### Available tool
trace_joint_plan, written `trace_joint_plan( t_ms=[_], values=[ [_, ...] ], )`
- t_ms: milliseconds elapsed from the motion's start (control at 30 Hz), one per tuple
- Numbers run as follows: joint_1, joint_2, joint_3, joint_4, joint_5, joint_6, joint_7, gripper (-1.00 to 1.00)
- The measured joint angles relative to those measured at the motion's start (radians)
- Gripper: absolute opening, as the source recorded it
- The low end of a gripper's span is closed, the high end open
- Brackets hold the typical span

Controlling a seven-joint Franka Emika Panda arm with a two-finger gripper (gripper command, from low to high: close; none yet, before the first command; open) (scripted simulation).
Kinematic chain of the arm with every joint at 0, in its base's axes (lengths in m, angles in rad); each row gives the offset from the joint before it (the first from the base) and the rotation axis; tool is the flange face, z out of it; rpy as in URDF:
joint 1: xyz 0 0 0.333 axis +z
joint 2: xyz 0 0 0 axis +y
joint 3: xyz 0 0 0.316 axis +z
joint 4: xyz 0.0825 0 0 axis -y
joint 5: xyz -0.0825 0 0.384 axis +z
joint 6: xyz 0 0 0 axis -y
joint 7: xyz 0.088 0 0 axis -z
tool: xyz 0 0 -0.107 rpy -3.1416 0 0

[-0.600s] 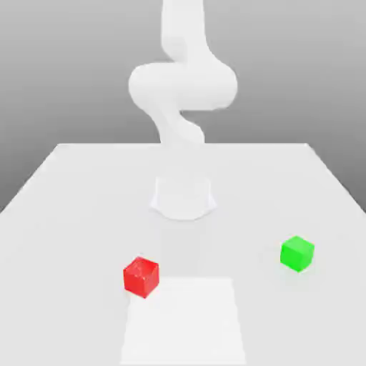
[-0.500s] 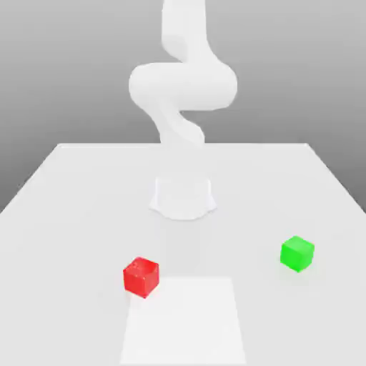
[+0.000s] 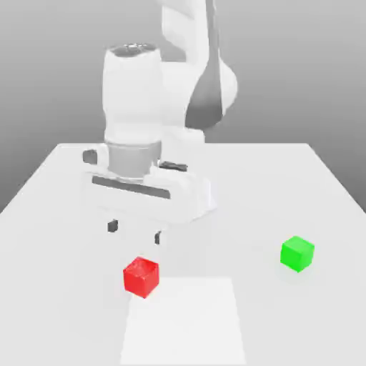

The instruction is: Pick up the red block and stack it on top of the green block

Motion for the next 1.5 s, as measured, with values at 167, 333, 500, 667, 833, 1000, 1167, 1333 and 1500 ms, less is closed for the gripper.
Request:
trace_joint_plan(
  t_ms=[167, 333, 500, 667, 833, 1000, 1167, 1333, 1500],
  values=[
    [-0.019, 0.209, 0.019, 0.008, 0.034, 0.173, -0.015, 0.00],
    [-0.026, 0.245, 0.026, 0.013, 0.036, 0.205, -0.016, -1.00],
    [-0.026, 0.203, 0.024, 0.007, 0.026, 0.169, -0.009, -1.00],
    [-0.029, 0.028, 0.021, -0.018, 0.005, 0.019, 0.006, -1.00],
    [0.086, -0.054, 0.081, -0.018, 0.045, -0.056, -0.092, -1.00],
    [0.247, -0.096, 0.162, -0.010, 0.095, -0.098, -0.223, -1.00],
    [0.406, -0.128, 0.245, -0.003, 0.135, -0.133, -0.348, -1.00],
    [0.566, -0.150, 0.325, 0.002, 0.167, -0.163, -0.466, -1.00],
    [0.686, -0.144, 0.396, 0.007, 0.174, -0.170, -0.549, -1.00]
  ],
)
